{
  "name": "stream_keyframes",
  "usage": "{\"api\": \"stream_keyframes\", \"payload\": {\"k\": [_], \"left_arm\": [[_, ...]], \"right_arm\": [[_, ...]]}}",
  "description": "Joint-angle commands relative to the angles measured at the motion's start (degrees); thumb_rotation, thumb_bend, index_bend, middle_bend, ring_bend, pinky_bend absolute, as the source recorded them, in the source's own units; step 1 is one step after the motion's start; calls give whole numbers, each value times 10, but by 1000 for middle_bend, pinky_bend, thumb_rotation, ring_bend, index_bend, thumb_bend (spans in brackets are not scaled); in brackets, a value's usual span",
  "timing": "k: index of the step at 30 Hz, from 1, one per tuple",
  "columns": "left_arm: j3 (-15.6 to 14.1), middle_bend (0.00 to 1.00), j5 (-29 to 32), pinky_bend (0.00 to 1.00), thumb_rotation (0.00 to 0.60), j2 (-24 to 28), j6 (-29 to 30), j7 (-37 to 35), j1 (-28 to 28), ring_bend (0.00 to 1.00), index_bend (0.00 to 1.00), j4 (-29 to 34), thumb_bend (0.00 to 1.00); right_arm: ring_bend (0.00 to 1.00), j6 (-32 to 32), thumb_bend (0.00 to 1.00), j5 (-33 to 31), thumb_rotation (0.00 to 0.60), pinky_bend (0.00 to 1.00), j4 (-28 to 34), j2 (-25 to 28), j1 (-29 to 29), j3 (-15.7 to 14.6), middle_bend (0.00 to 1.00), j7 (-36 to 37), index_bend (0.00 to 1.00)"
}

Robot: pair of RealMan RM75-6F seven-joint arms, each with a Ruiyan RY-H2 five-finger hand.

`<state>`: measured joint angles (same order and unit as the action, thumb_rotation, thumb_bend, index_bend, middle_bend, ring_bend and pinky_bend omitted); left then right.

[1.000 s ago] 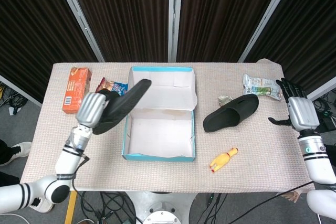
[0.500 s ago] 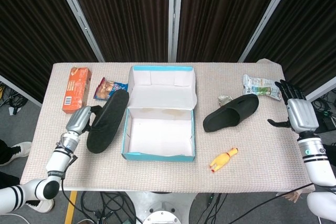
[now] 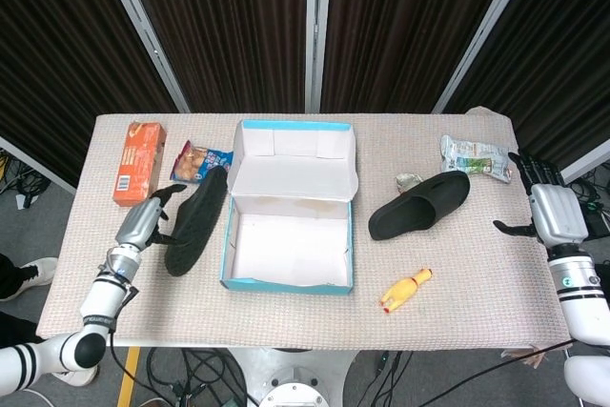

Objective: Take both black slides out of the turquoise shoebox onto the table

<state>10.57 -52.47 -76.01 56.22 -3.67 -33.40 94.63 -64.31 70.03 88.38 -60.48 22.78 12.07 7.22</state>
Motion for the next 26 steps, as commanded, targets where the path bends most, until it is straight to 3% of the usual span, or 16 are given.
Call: {"api": "stream_keyframes", "payload": {"k": [1,5,8,12,18,26], "left_arm": [[0,14,-28,206,600,21,42,2,23,0,69,23,62],[-14,15,-76,199,600,43,119,26,60,0,72,21,60],[-34,26,-113,187,600,47,184,53,95,0,91,-22,60],[-62,95,-160,163,600,47,243,35,145,5,142,-93,60],[-91,106,-173,161,600,76,269,-6,207,13,149,-103,60],[-121,106,-197,161,600,92,309,8,268,13,149,-54,60]], "right_arm": [[0,-3,0,2,600,0,1,1,-5,-4,0,0,0],[0,-14,8,14,600,0,13,13,-26,-21,0,7,0],[0,-34,65,43,600,0,27,27,-55,-44,0,34,0],[0,-91,115,102,600,0,22,24,-101,-76,0,106,0],[0,-183,115,166,600,0,-1,1,-151,-99,0,153,0],[0,-228,113,190,600,0,-10,-15,-177,-108,0,131,0]]}}
